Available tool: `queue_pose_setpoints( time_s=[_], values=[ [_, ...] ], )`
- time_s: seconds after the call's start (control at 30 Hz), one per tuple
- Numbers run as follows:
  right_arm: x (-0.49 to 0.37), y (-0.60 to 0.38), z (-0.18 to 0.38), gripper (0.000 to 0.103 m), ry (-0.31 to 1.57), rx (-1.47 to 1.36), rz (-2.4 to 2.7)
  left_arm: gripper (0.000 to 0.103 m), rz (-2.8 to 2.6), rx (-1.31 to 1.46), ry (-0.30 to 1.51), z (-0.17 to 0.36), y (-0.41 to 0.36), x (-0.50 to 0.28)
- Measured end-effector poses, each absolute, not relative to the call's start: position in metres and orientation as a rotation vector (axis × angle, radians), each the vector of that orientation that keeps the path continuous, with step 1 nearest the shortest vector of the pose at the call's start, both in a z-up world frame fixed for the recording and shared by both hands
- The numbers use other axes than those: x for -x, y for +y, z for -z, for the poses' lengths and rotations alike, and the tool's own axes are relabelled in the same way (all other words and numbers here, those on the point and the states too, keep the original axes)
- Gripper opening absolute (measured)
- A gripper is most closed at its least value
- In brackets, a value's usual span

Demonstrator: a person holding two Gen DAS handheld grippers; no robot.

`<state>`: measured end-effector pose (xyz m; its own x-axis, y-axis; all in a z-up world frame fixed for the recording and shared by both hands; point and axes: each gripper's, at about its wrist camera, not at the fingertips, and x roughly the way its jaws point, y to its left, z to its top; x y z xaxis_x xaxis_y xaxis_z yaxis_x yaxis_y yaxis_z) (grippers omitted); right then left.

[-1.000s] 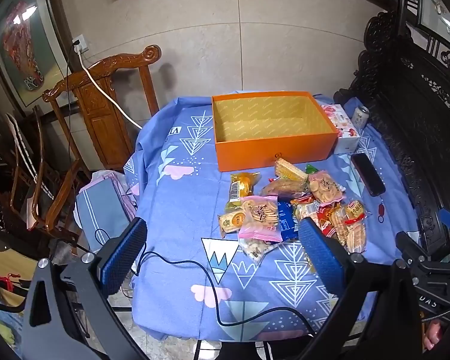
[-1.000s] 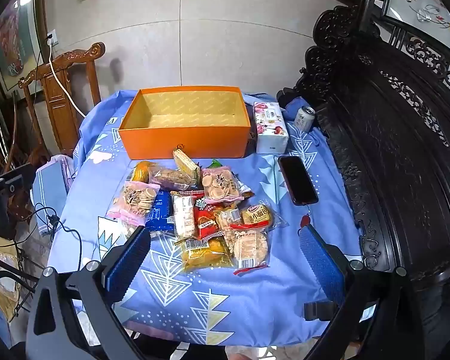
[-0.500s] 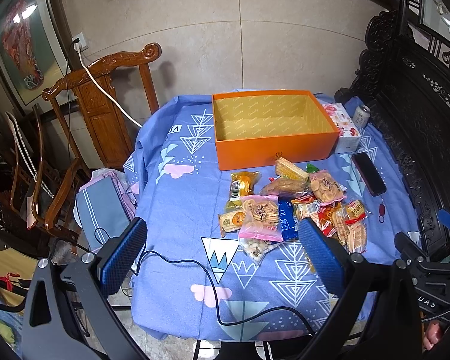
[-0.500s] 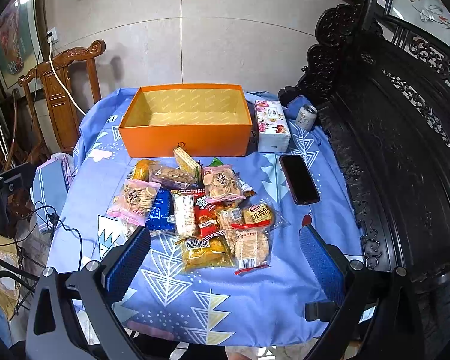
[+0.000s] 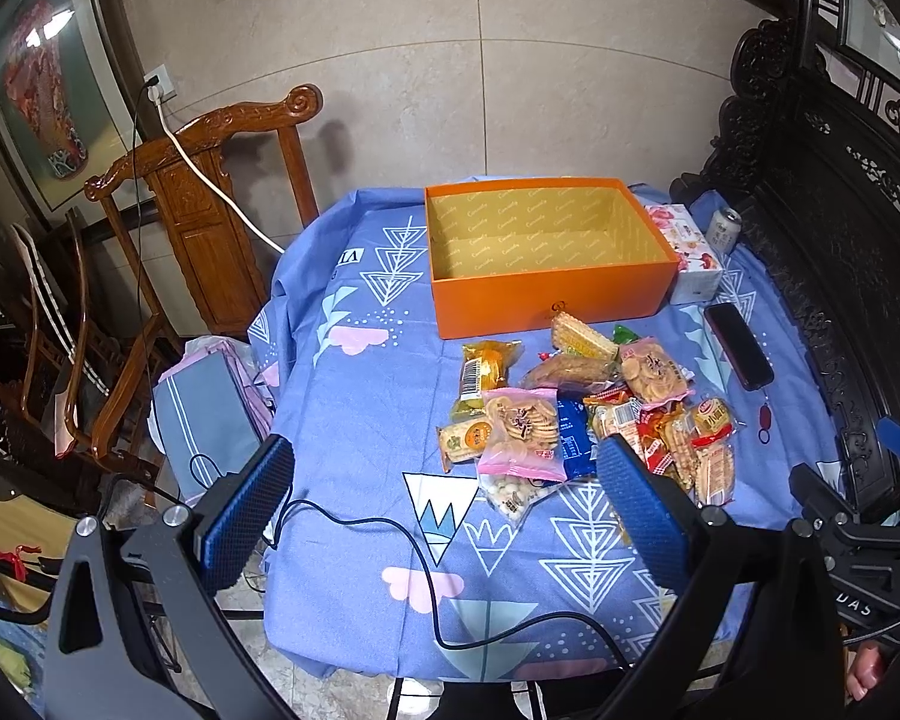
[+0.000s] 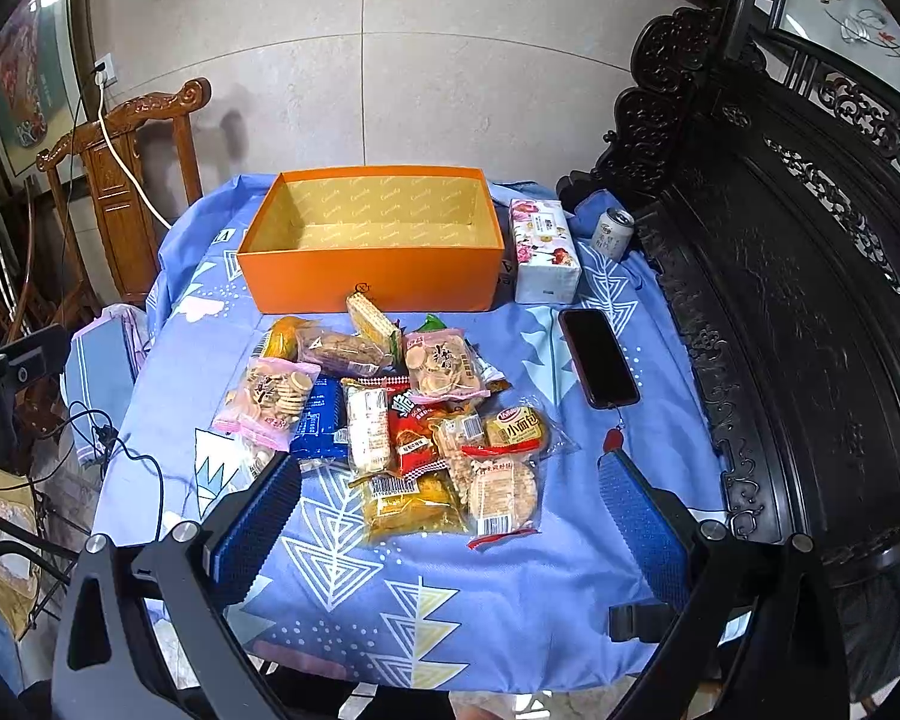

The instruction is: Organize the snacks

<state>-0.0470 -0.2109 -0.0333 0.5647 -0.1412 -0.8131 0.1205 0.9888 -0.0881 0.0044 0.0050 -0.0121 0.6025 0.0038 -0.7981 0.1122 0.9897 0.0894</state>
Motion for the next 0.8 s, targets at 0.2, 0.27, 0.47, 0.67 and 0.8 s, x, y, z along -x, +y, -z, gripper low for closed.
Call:
queue_pose_setpoints(
  time_s=[0.2,0.27,0.47,0.67,0.8],
  values=[
    [0.046,-0.211,0.0366,0.1,0.961,0.025,0.153,0.099,0.063,-0.137,0.922,0.0122,0.0047,-0.0043],
    [0.047,-0.2103,0.0373,0.1,0.961,0.026,0.151,0.099,0.064,-0.137,0.922,0.0122,0.0048,-0.0045],
    [0.0472,-0.2104,0.0371,0.1,0.962,0.025,0.152,0.099,0.062,-0.136,0.924,0.0124,0.005,-0.0047],
    [0.0469,-0.2105,0.0372,0.1,0.962,0.026,0.152,0.099,0.062,-0.137,0.924,0.0138,0.0054,-0.0039],
    [0.0461,-0.2107,0.0375,0.1,0.964,0.023,0.152,0.099,0.062,-0.135,0.925,0.0136,0.0053,-0.004]
  ],
)
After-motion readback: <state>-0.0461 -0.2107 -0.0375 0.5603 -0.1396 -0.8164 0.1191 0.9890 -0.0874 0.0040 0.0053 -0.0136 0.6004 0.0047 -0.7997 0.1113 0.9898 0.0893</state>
